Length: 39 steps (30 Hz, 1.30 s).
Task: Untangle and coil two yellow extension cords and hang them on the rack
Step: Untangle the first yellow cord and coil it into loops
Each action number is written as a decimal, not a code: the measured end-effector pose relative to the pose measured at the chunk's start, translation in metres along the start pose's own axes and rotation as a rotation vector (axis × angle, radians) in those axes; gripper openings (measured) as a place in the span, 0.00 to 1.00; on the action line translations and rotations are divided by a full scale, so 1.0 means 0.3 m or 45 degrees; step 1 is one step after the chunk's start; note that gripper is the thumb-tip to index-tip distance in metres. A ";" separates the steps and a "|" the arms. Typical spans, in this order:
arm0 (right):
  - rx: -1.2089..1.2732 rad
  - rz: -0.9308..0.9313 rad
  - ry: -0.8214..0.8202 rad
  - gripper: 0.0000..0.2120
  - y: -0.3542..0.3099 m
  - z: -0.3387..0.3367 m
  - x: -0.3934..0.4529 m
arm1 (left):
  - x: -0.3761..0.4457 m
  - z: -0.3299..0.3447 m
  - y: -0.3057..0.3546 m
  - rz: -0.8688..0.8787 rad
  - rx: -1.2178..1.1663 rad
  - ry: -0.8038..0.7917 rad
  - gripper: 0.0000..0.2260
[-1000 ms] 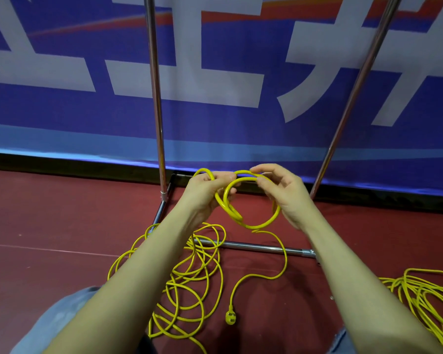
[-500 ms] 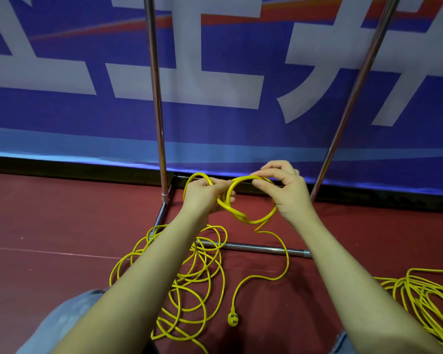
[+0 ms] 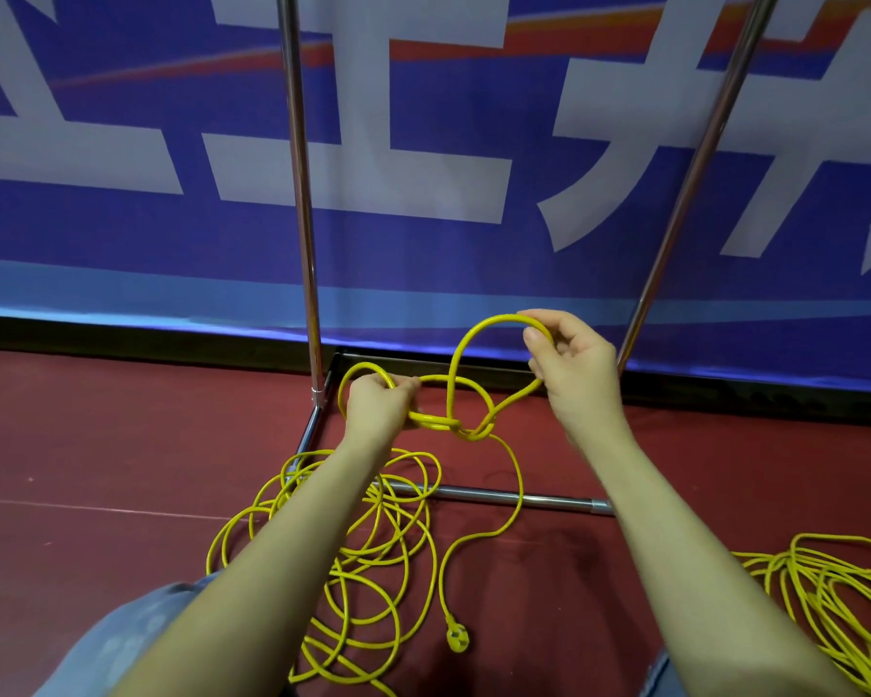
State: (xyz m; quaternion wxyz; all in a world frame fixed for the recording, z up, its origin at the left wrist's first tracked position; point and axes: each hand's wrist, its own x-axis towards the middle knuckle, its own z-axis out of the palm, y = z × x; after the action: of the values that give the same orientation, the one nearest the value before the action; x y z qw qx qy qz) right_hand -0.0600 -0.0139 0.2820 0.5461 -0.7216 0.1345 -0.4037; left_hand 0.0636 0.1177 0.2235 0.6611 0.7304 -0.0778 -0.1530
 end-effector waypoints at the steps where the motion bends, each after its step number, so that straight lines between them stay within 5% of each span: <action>1: -0.057 -0.020 0.047 0.10 0.011 -0.008 0.002 | 0.003 0.000 0.004 -0.006 -0.037 0.007 0.08; 5: 0.049 0.109 0.086 0.10 0.037 -0.017 -0.003 | 0.004 0.003 0.017 0.007 -0.248 0.041 0.07; 9: -0.025 0.069 -0.120 0.06 0.041 -0.030 -0.011 | 0.010 0.003 0.009 0.002 -0.443 0.125 0.06; 13: -0.124 0.170 -0.184 0.20 0.082 -0.045 -0.028 | 0.019 -0.008 0.018 0.035 -0.608 0.147 0.08; 17: -0.413 0.165 -0.360 0.08 0.116 -0.054 -0.029 | 0.008 -0.012 0.039 -0.010 -0.829 0.038 0.08; 25: -0.842 0.510 -0.738 0.19 0.190 -0.005 -0.044 | -0.047 0.000 0.074 -0.077 -0.934 -0.241 0.05; 35: -0.960 0.378 -0.501 0.09 0.252 0.005 -0.041 | -0.044 0.006 0.080 -0.054 -0.929 -0.324 0.05; 39: -0.707 0.475 -0.406 0.29 0.268 0.006 -0.041 | -0.038 0.004 0.084 -0.076 -0.977 -0.359 0.05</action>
State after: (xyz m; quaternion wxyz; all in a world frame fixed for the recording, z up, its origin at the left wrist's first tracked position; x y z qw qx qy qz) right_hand -0.0467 -0.0344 0.2042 0.4078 -0.8592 0.2813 -0.1277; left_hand 0.0547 0.1172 0.2497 0.8638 0.4045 -0.0837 -0.2886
